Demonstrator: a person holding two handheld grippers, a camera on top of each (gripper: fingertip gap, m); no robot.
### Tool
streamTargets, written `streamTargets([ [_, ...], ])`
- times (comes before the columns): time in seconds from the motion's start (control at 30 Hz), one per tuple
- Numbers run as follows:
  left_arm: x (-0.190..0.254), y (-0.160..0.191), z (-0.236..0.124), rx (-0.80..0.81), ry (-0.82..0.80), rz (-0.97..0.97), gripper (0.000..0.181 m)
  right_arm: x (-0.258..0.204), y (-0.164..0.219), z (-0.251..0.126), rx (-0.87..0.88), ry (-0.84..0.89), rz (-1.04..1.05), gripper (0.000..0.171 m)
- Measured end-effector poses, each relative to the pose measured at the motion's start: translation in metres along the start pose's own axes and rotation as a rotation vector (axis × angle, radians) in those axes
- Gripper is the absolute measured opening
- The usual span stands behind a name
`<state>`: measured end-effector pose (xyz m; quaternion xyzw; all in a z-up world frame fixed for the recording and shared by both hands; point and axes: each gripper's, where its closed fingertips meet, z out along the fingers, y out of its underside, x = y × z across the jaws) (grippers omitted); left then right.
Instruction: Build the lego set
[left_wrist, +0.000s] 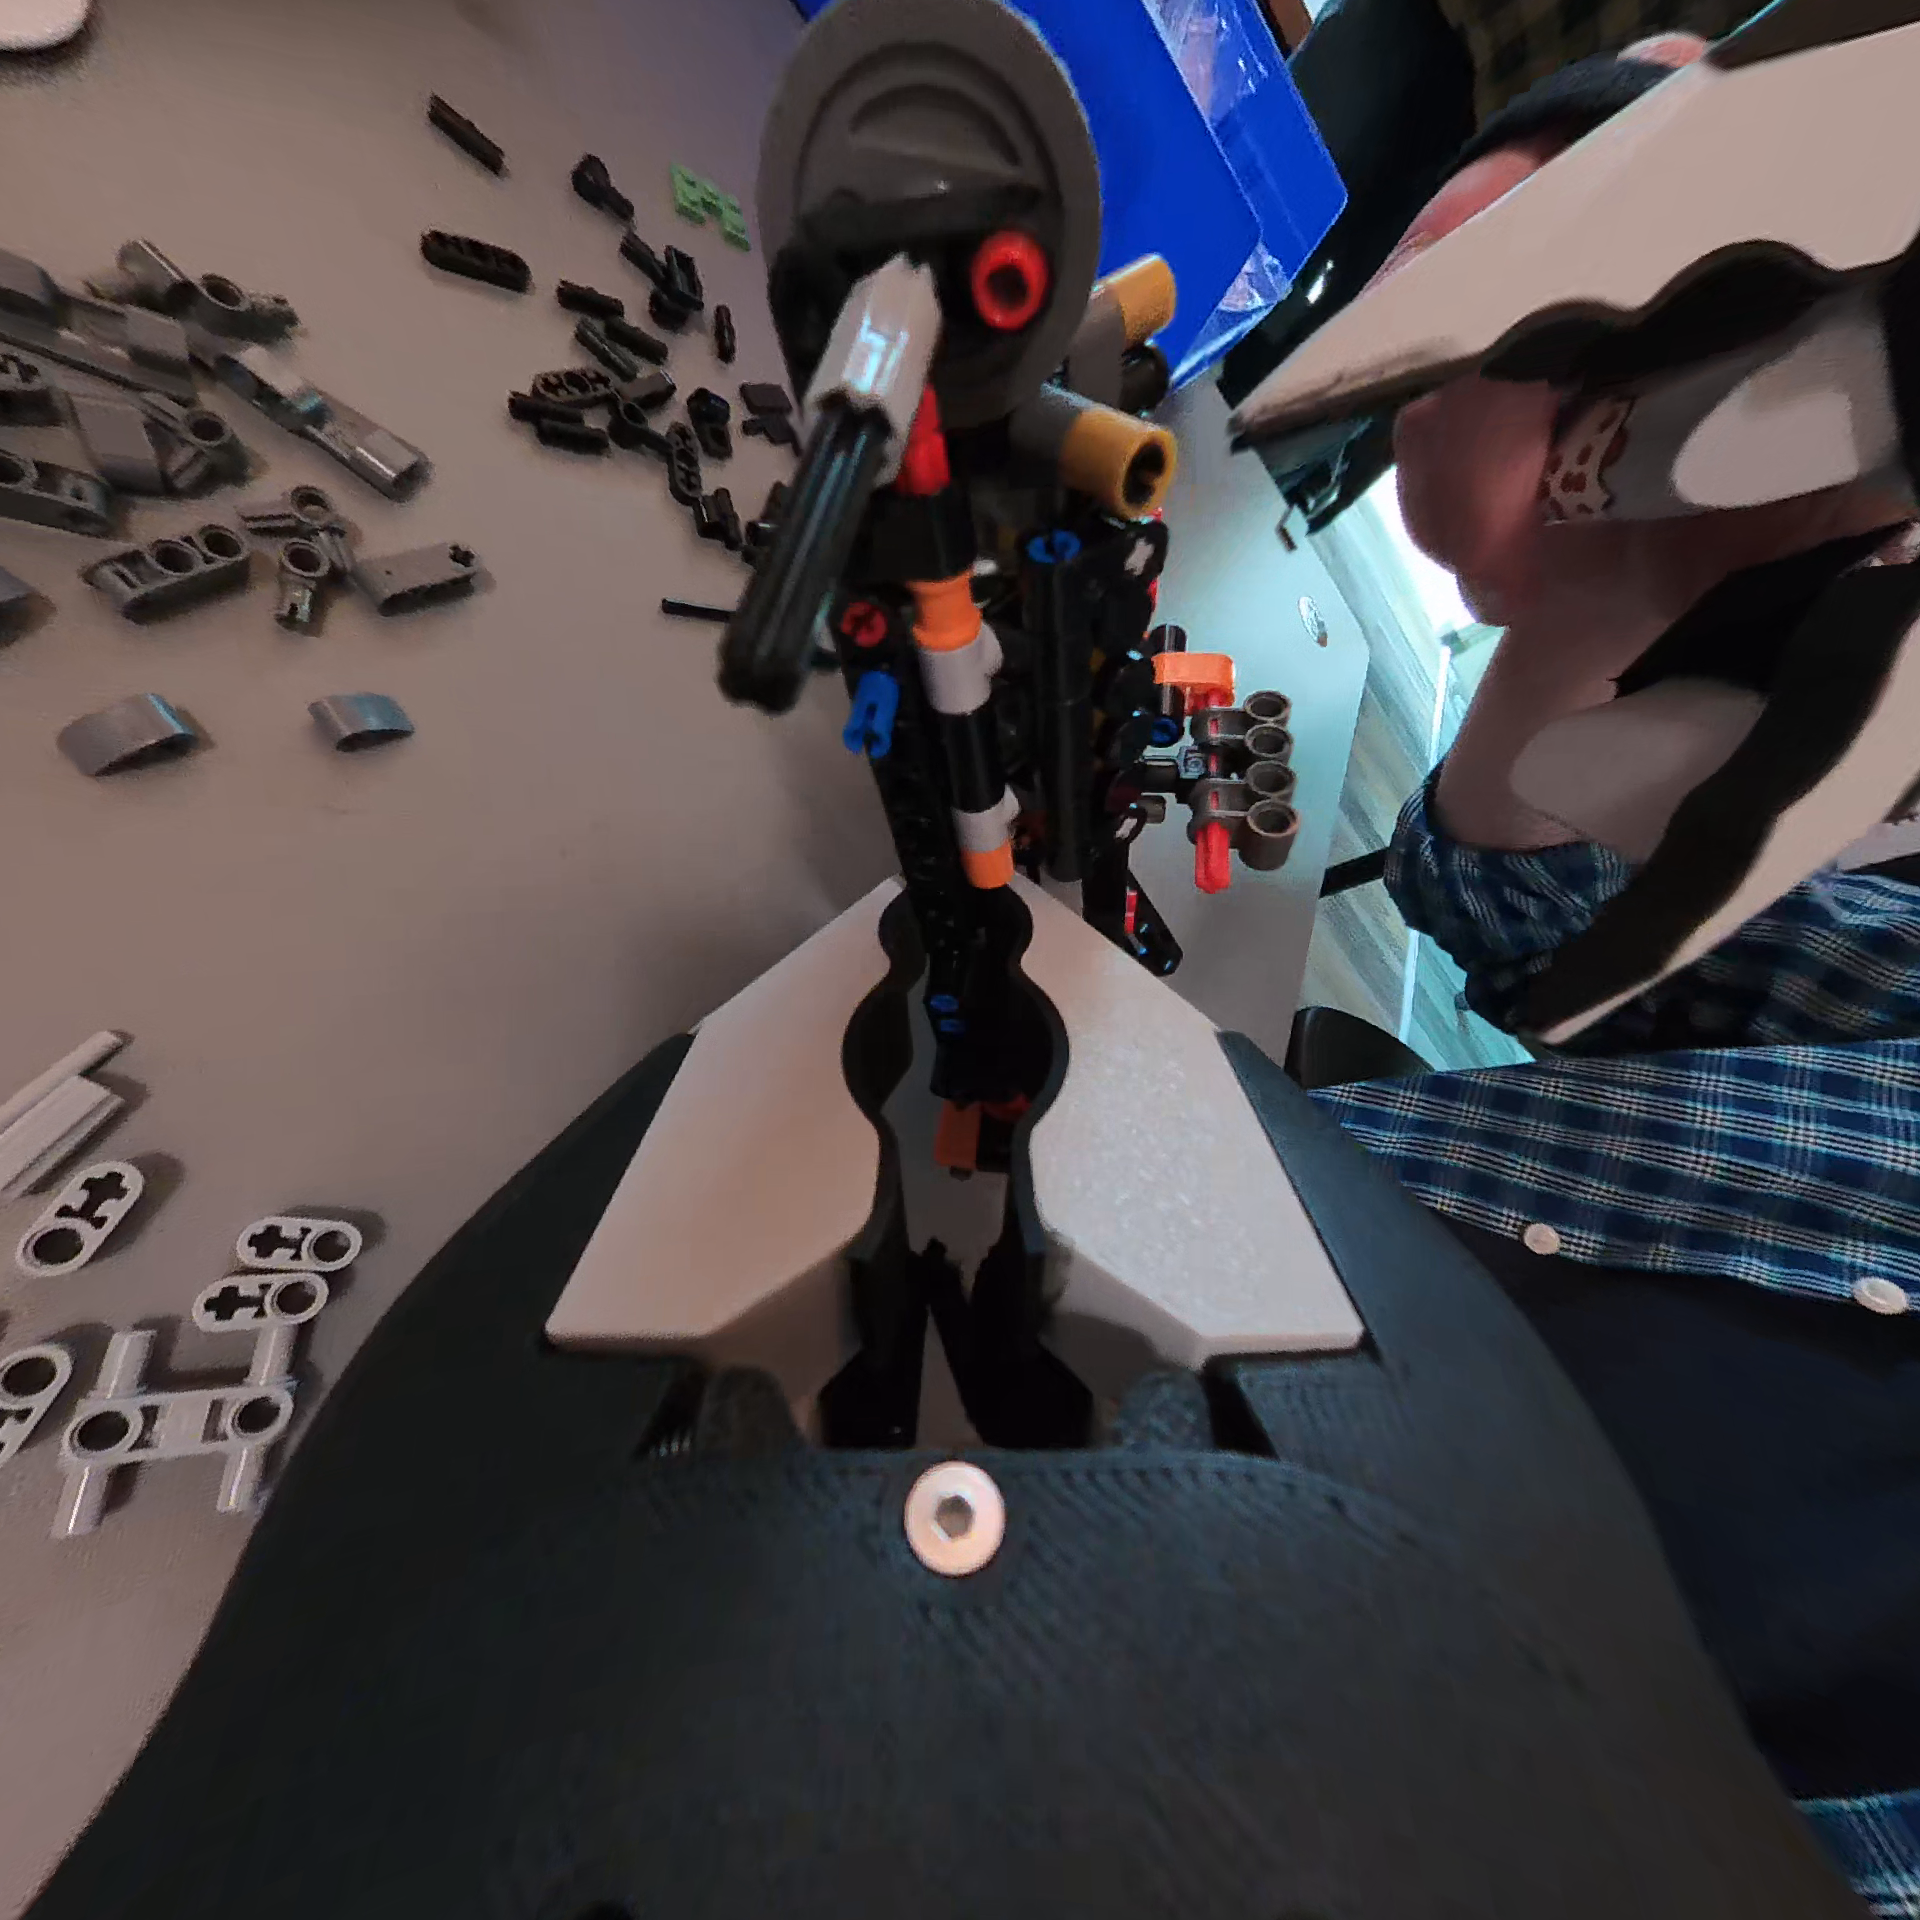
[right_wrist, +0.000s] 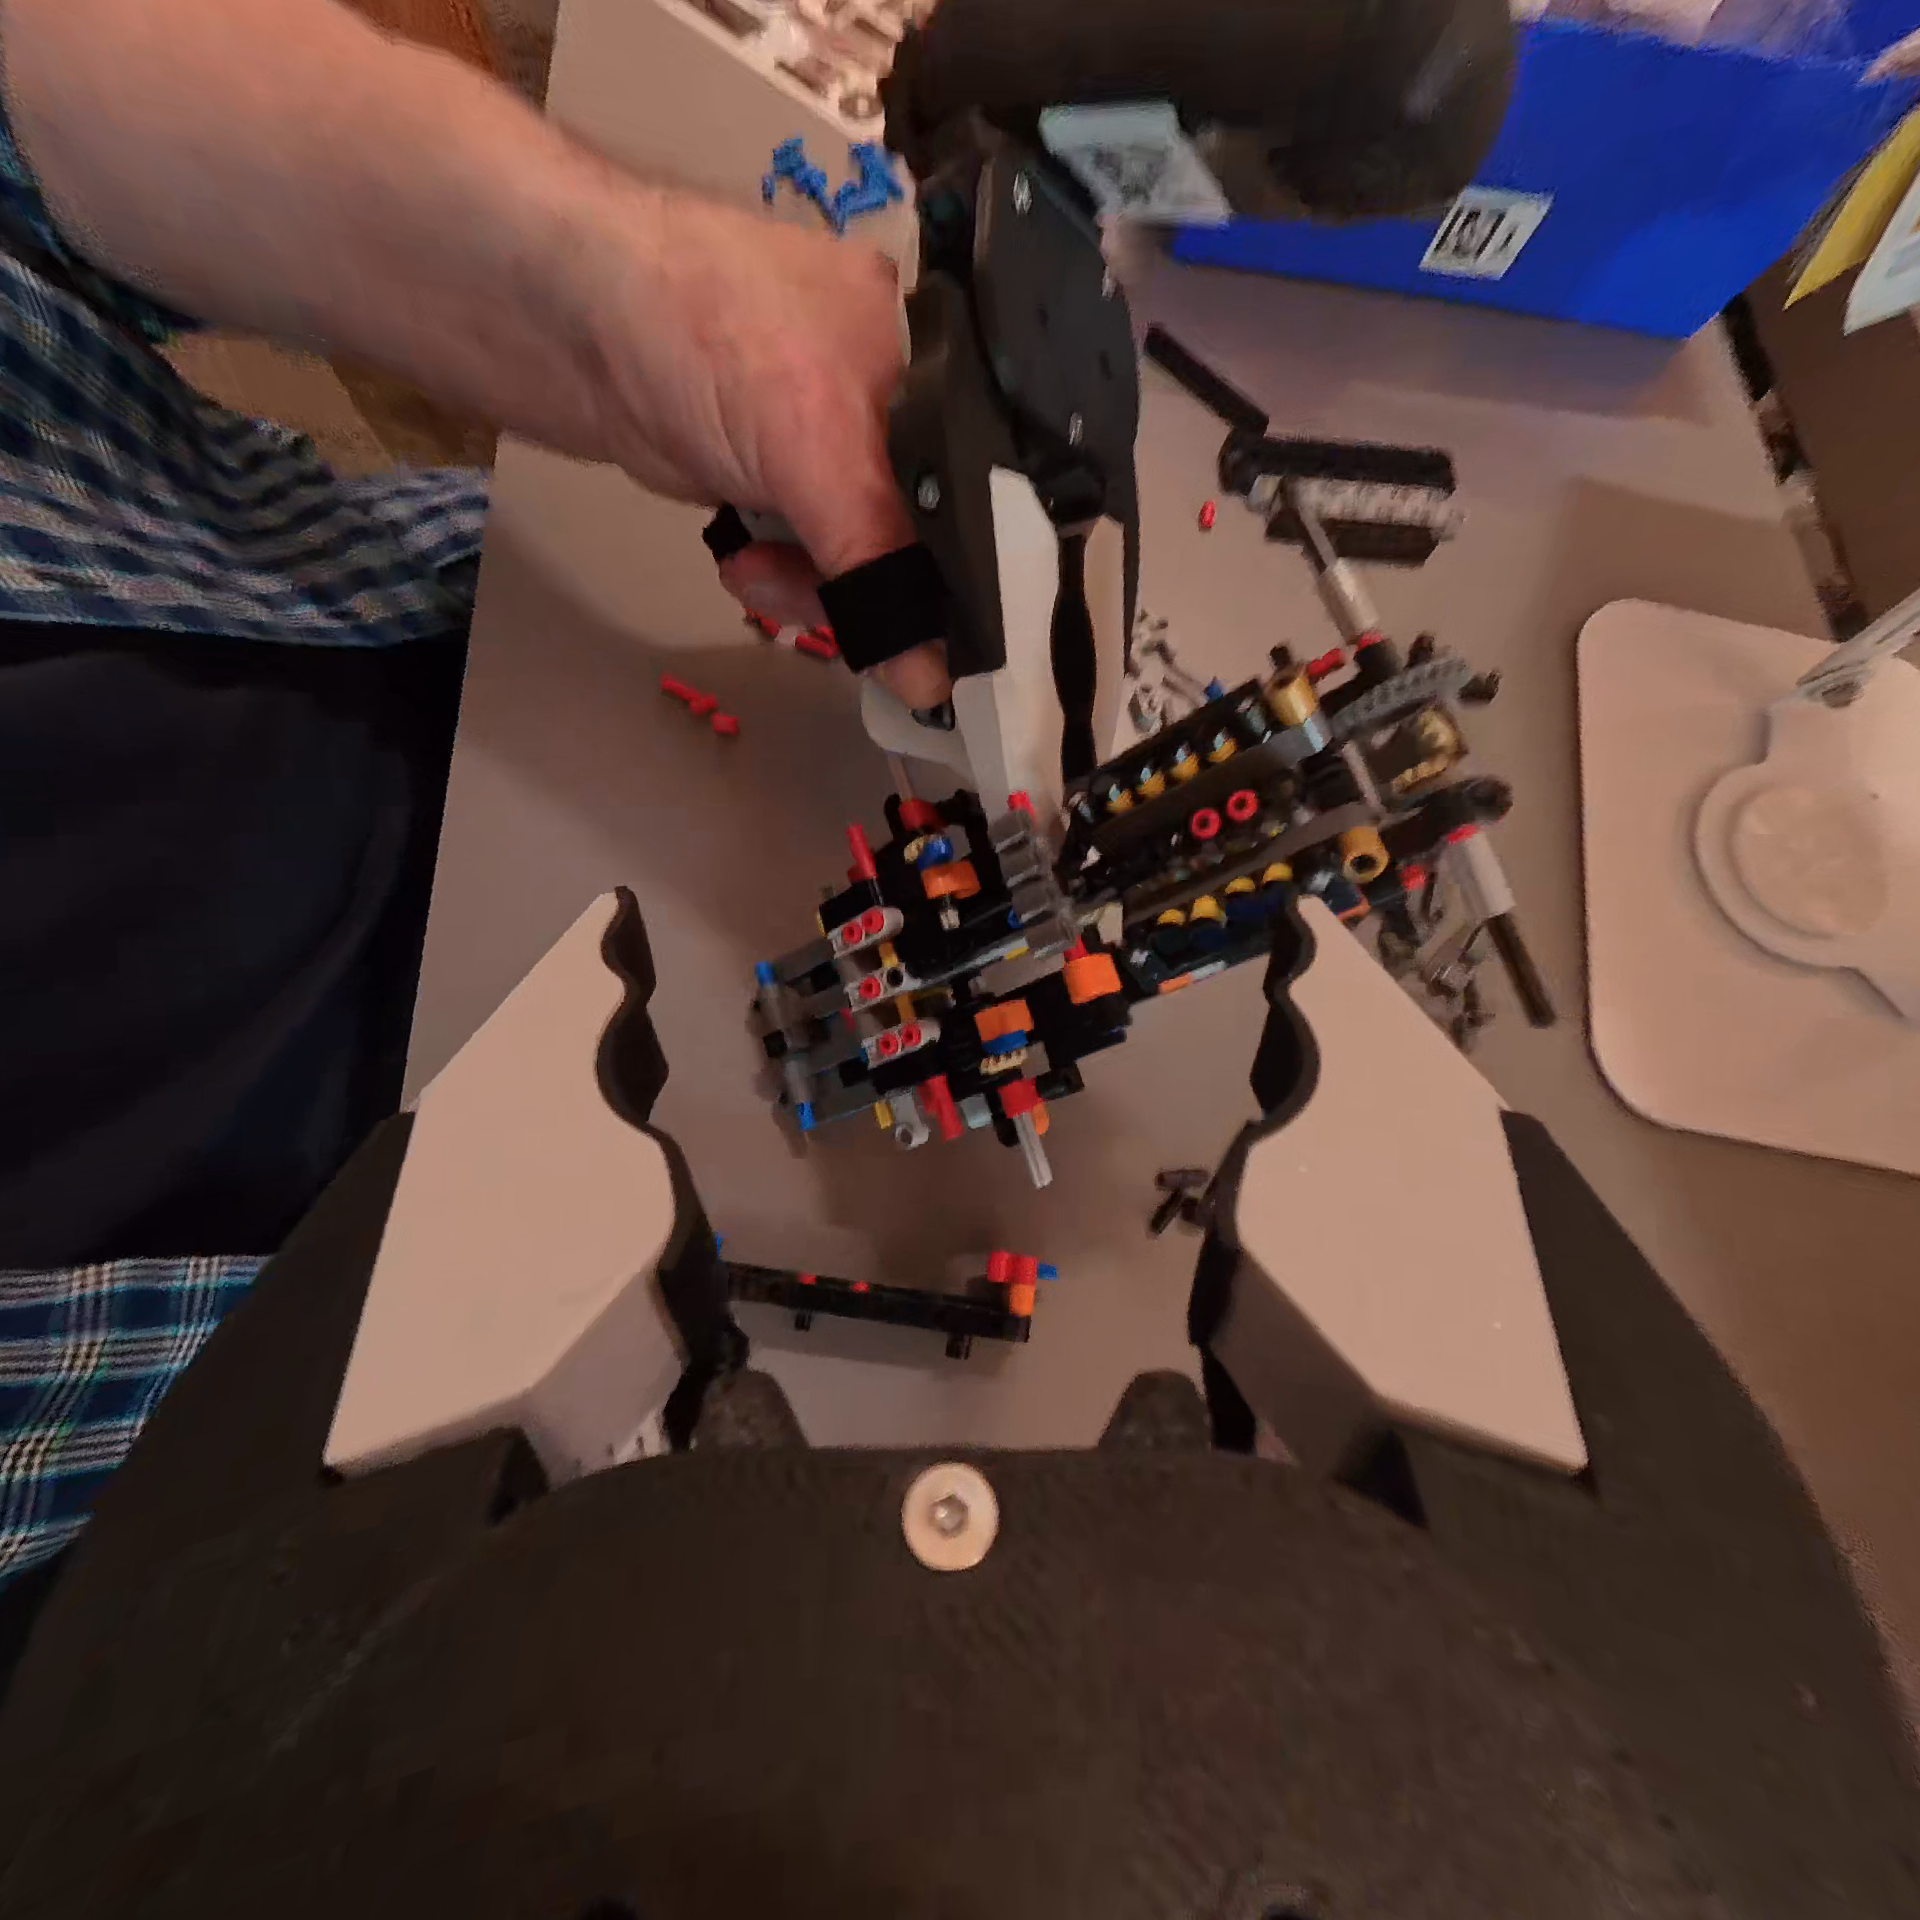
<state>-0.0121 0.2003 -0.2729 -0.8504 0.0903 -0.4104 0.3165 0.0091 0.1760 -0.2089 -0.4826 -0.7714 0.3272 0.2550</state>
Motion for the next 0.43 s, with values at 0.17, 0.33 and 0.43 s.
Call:
streamTargets([
  [0.17,0.003,0.0,-0.001,0.018,-0.012,0.0,0.009,0.013,-0.035,0.002,0.074,0.037,-0.119,0.133],
  [0.33,0.005,0.0,0.001,0.019,-0.03,0.014,0.009,0.025,-0.033,0.021,-0.038,0.003,-0.167,0.135],
  [0.43,0.006,0.0,0.002,0.022,-0.03,0.014,0.009,0.027,-0.029,0.024,-0.081,-0.017,-0.165,0.134],
])
